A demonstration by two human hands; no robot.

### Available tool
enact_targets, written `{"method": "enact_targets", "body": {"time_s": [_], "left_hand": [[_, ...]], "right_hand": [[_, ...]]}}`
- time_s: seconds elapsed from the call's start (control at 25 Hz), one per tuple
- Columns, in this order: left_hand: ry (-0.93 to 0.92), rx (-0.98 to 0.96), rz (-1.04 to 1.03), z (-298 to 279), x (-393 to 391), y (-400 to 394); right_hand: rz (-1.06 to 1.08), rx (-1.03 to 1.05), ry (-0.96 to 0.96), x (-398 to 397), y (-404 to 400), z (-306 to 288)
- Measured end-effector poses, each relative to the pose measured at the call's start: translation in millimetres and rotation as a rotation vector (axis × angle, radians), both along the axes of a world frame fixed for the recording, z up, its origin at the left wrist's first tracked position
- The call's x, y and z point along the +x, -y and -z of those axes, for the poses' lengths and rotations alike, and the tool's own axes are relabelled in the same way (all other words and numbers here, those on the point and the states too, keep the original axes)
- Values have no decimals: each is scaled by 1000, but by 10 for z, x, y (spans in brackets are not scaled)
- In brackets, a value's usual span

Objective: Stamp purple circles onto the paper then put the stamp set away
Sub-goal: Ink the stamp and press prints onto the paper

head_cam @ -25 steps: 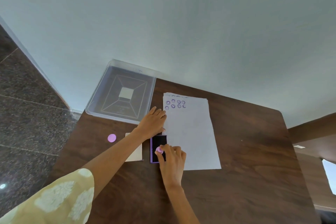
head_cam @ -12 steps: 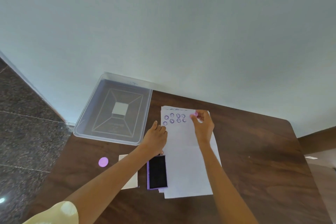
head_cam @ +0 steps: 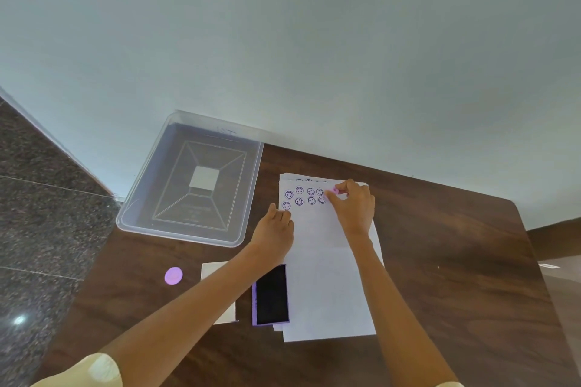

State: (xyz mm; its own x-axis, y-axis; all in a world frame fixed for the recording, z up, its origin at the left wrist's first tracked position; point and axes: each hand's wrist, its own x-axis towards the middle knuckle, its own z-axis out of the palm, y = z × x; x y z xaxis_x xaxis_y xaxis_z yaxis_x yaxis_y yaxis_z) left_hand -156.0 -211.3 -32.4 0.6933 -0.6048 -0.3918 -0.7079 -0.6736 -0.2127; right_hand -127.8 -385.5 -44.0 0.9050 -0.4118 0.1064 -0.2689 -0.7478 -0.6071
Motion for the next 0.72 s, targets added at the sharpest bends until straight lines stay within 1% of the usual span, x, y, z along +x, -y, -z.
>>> {"method": "enact_targets", "body": {"time_s": [0.12, 0.24, 0.4, 0.52, 0.56, 0.6, 0.68, 0.72], "left_hand": [[-10, -7, -5, -2, -4, -8], [-16, -18, -16, 15, -2, -7], [-28, -32, -25, 25, 1, -20], [-13, -23, -7, -2, -5, -21], [-10, -21, -8, -5, -8, -10], [-8, -11, -6, 0, -6, 3], [5, 17, 3, 11, 3, 14], [15, 23, 9, 24, 4, 20]], "right_hand": [[24, -54, -12, 28, -26, 17], [37, 5, -15, 62, -34, 66], [65, 66, 28, 22, -114, 161], [91, 95, 4, 5, -159, 94], [131, 143, 18, -21, -128, 37], [206, 220, 70, -67, -80, -32], [397, 382, 231, -212, 12, -147], [463, 407, 295, -304, 39, -176]]}}
